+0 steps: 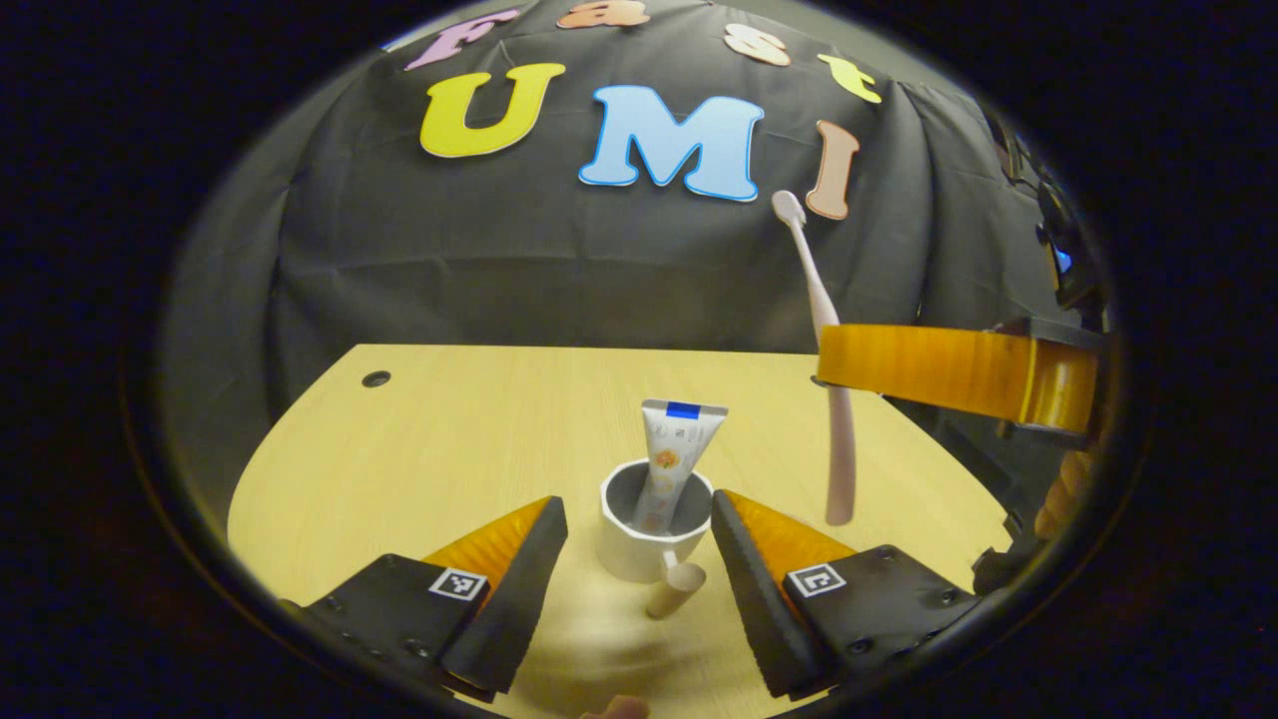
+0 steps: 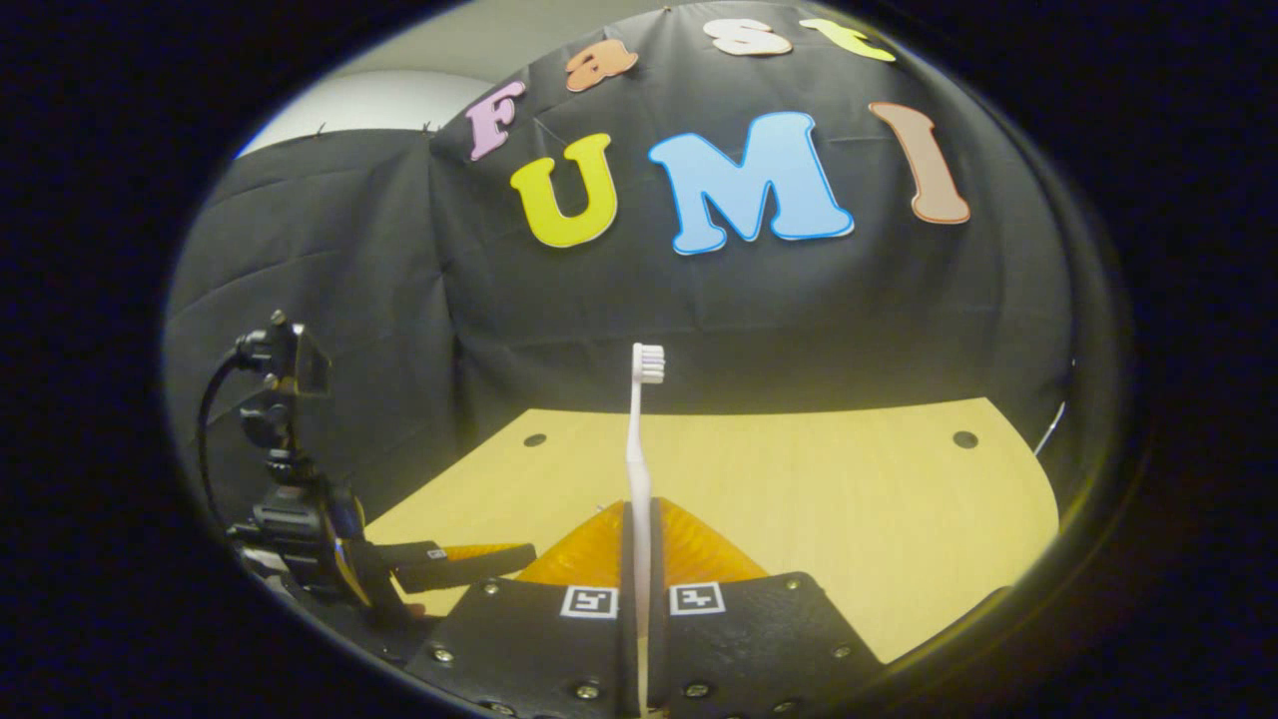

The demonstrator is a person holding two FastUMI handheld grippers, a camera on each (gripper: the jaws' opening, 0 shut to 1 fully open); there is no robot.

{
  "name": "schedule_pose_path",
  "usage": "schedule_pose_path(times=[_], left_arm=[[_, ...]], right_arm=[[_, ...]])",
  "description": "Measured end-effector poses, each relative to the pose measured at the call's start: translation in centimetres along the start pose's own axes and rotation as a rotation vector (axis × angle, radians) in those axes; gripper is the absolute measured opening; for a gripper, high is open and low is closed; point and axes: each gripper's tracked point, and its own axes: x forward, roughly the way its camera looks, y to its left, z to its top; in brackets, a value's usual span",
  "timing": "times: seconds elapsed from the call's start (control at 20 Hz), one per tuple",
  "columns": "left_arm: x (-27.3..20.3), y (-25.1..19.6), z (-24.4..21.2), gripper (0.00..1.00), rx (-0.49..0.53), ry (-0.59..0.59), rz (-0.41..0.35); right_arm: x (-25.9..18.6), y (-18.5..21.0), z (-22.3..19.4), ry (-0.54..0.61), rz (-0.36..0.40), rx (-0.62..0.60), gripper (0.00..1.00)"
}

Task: Put the toothbrush and toothpaste on the desktop into the cup, then pick up the cup and place it on the coaster on the desktop.

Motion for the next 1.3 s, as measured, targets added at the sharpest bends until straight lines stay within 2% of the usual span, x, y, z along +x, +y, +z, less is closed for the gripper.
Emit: schedule_pose_path(times=[0.25, 0.75, 0.9, 1.15, 1.3], left_arm=[[-2.2, 0.2, -2.4, 0.93, -0.092, 0.068, -0.029], [-4.0, 0.0, -4.8, 0.93, -0.159, 0.145, -0.038], [-4.4, 0.4, -5.1, 0.92, -0.164, 0.153, -0.028], [-3.9, 1.0, -4.7, 0.97, -0.181, 0.162, -0.018], [-3.2, 0.5, -4.4, 0.97, -0.181, 0.164, -0.022]], right_arm=[[3.2, 1.1, 0.0, -0.046, 0.038, -0.039, 0.05], [6.9, 3.5, -1.6, -0.105, 0.082, -0.166, 0.05], [7.7, 3.4, -1.7, -0.116, 0.077, -0.164, 0.05], [7.5, 2.7, -2.4, -0.107, 0.057, -0.183, 0.05], [7.0, 2.3, -2.8, -0.092, 0.049, -0.188, 0.11]])
